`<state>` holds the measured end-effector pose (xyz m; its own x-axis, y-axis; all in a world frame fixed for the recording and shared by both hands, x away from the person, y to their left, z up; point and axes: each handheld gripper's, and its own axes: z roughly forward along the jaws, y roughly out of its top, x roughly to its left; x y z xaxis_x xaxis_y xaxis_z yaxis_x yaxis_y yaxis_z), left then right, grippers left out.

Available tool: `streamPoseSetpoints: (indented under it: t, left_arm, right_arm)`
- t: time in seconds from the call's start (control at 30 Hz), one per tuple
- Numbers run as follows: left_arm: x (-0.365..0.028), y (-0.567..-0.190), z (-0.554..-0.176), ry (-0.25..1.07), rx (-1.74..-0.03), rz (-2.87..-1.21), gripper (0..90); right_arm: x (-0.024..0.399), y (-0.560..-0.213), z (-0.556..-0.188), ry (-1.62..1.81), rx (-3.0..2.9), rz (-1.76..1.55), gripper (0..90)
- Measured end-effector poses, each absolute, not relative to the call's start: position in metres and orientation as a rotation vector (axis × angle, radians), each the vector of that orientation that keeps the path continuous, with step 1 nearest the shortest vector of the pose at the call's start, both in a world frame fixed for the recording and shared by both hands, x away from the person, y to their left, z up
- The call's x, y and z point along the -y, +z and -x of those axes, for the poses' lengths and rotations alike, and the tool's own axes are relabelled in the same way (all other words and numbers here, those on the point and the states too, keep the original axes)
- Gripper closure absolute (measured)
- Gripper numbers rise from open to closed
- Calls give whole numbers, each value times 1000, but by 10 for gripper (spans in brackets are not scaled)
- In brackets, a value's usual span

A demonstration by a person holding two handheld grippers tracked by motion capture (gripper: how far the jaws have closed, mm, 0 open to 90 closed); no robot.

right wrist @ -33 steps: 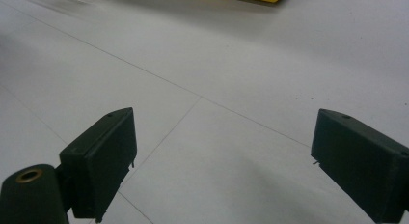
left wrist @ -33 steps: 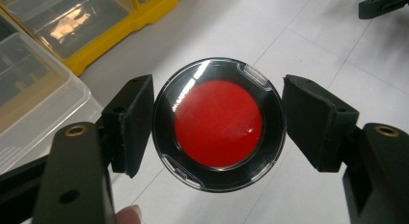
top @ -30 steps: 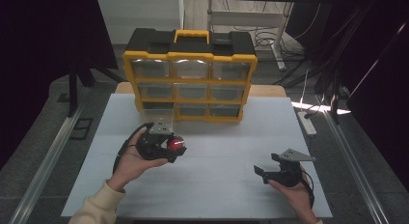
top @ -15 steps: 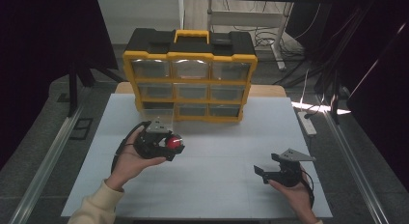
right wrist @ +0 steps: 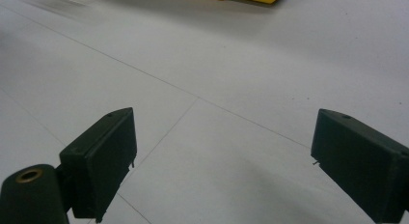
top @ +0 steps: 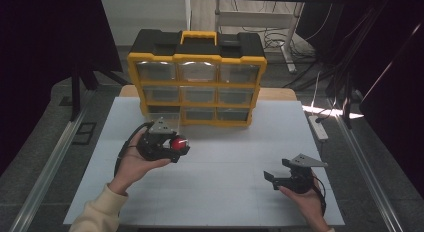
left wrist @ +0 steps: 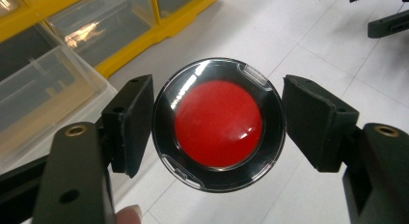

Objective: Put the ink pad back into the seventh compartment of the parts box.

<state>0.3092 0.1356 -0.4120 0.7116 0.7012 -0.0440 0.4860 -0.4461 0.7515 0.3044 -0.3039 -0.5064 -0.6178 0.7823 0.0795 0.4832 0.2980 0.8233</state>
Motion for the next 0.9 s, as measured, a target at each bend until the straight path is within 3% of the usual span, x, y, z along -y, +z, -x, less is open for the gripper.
streamPoseSetpoints:
  t: [0.7,0.9]
  left_arm:
    - [-153,-395,-338,355,-953,-2059,304]
    - [-158,-394,-344,439,-989,-2076,304]
  right_arm:
    - [304,-506,-305,1243,-2239,-1145,90]
    - [304,-506,-305,1247,-2235,-1147,91]
